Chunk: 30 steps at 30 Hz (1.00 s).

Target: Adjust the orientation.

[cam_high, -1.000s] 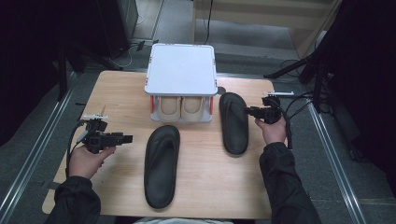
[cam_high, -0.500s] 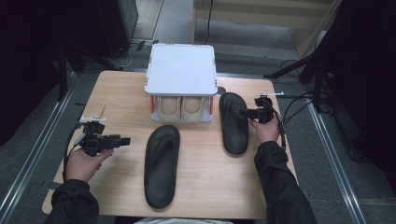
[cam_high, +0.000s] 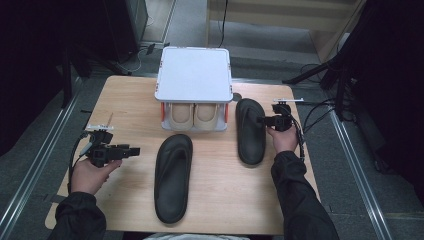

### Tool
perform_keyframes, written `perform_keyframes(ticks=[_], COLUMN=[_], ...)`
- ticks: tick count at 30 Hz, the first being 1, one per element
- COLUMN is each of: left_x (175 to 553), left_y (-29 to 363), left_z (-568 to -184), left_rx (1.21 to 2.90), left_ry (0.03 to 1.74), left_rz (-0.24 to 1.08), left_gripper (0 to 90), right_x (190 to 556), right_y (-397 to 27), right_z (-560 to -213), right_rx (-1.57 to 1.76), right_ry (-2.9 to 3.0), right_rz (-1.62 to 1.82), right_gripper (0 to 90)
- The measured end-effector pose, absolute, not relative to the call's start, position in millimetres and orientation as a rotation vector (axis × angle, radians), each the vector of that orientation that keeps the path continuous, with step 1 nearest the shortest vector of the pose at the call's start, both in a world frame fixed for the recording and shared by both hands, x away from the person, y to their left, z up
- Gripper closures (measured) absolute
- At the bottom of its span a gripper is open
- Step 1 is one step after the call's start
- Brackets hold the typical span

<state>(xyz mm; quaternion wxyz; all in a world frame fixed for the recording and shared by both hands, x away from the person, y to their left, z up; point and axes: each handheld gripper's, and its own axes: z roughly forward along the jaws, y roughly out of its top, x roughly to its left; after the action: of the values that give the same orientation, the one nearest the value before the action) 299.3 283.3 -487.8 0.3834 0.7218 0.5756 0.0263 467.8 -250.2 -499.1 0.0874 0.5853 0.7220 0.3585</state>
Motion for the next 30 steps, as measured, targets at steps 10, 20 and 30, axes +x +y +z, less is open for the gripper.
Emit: perform_keyframes(ticks=[10,20,30], left_x=[308.7,322.9,333.0], left_y=[275.6,262.0,252.6], left_z=[-486.2,-484.0,-482.6], left_rx=[1.857,1.886,1.900], left_ry=[1.429,1.376,1.347], left_rz=[0.060,0.047,0.035], left_gripper=[41.9,42.0,42.3], right_x=[464.9,449.0,426.2], right_y=[-255.5,-261.2,-271.6], right_z=[-496.7,-485.9,-473.6], right_rx=[1.779,1.774,1.752], right_ry=[2.151,2.149,2.158], right_rz=[1.083,1.126,1.154], right_gripper=[71.4,71.4,71.3])
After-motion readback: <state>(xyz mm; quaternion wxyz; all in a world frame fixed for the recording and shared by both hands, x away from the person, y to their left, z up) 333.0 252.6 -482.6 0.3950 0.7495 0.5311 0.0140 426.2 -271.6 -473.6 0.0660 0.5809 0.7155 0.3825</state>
